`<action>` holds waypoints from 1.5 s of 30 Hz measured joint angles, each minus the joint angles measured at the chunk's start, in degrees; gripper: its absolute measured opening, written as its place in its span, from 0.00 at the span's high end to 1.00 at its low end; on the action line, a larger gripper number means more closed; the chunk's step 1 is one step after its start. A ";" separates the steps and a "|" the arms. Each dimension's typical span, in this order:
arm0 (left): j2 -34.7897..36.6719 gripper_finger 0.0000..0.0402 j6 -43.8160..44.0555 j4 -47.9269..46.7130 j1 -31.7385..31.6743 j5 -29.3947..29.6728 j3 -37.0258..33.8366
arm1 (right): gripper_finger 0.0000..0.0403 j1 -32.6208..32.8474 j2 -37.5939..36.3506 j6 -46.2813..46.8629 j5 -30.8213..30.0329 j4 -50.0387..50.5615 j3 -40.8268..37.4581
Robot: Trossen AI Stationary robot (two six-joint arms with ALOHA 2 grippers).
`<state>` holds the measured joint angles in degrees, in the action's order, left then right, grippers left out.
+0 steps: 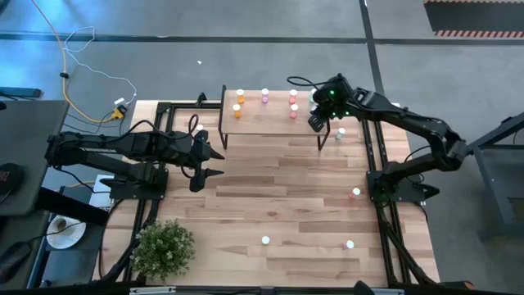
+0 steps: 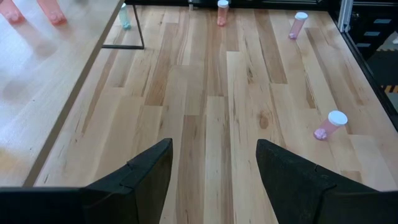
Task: Pick and place medicine bottles onto shelf by color
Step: Put the bottom blue pill bottle on the shelf aligned with the other blue pill bottle
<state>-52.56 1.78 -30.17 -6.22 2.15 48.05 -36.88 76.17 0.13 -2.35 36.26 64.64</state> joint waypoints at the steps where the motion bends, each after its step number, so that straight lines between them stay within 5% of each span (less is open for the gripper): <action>1: 0.00 0.44 -0.01 0.01 0.00 0.00 0.00 | 0.74 0.02 0.15 0.02 -0.17 -0.08 0.00; 19: 0.00 0.44 -0.46 -0.01 -0.02 0.02 0.00 | 0.74 0.00 0.30 1.02 -0.45 0.78 0.11; 29: 0.02 0.44 -0.46 -0.01 -0.02 0.02 0.00 | 0.61 0.00 0.43 -0.11 -0.50 1.85 -0.13; 45: 0.02 0.44 -0.47 0.00 -0.02 0.02 0.00 | 0.60 0.00 0.45 -0.11 -2.81 0.40 -0.09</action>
<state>-52.53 1.32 -30.17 -6.24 2.17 48.05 -36.88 76.62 0.01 -5.17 36.66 64.55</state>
